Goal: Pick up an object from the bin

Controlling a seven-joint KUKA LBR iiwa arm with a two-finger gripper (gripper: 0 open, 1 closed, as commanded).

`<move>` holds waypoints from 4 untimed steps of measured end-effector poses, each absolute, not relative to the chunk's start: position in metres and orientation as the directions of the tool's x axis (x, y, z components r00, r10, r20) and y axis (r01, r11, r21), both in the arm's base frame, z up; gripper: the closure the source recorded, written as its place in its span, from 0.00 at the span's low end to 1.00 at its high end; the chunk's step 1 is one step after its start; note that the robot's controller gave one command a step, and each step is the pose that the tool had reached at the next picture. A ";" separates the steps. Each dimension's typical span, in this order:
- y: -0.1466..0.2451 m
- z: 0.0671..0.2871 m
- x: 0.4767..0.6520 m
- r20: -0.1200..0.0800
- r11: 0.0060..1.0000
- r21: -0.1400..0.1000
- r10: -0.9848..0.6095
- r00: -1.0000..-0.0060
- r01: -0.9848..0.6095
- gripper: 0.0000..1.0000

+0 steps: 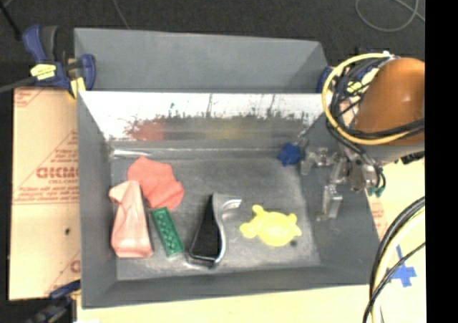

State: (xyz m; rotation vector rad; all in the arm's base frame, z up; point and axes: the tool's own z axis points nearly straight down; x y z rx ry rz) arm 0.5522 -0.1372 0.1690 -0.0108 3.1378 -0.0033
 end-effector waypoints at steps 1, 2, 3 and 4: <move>-0.137 0.169 0.552 -0.004 1.000 -0.002 -0.007 -1.000 -0.007 0.00; -0.119 0.138 0.522 -0.011 0.998 -0.005 -0.062 -0.998 -0.061 0.00; -0.115 0.092 0.508 -0.007 0.971 -0.004 -0.240 -0.971 -0.240 0.00; -0.116 0.071 0.512 -0.014 0.946 -0.011 -0.325 -0.946 -0.325 0.00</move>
Offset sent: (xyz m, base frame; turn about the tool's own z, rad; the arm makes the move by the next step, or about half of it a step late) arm -0.0680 0.0426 -0.0709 -0.1313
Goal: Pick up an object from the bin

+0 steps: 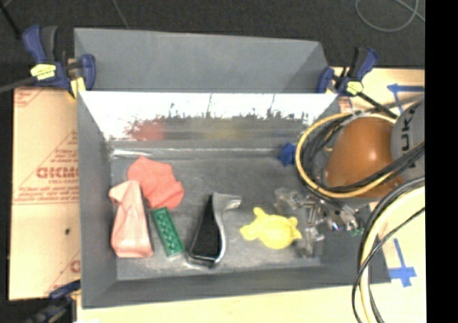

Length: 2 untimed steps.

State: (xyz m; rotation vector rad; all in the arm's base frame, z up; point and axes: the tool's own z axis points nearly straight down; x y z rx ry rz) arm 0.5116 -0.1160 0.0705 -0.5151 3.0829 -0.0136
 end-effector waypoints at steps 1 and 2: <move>-0.111 0.071 0.514 -0.015 0.953 -0.010 -0.304 -0.953 -0.304 0.00; -0.074 0.072 0.516 -0.017 0.921 -0.014 -0.390 -0.921 -0.390 1.00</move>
Offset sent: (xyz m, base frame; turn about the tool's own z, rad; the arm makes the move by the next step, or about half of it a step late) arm 0.0030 0.0433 -0.0005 -0.0696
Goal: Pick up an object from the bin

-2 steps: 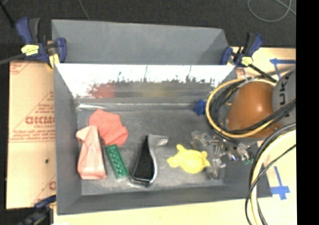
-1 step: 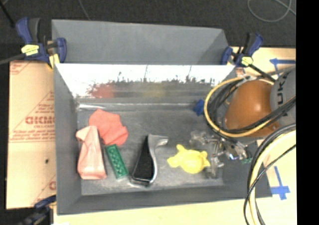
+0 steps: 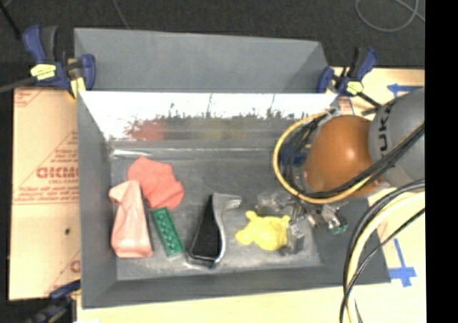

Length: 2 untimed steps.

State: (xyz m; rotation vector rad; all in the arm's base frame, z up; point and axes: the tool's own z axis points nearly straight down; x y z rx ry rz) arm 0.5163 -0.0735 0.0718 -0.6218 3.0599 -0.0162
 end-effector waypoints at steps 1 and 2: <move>-0.074 0.072 0.516 -0.017 0.920 -0.014 -0.391 -0.920 -0.391 1.00; -0.082 0.247 0.516 -0.024 0.876 -0.023 -0.482 -0.876 -0.481 1.00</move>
Offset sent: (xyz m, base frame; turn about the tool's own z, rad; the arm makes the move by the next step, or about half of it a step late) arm -0.0024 -0.0075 0.1710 -0.1045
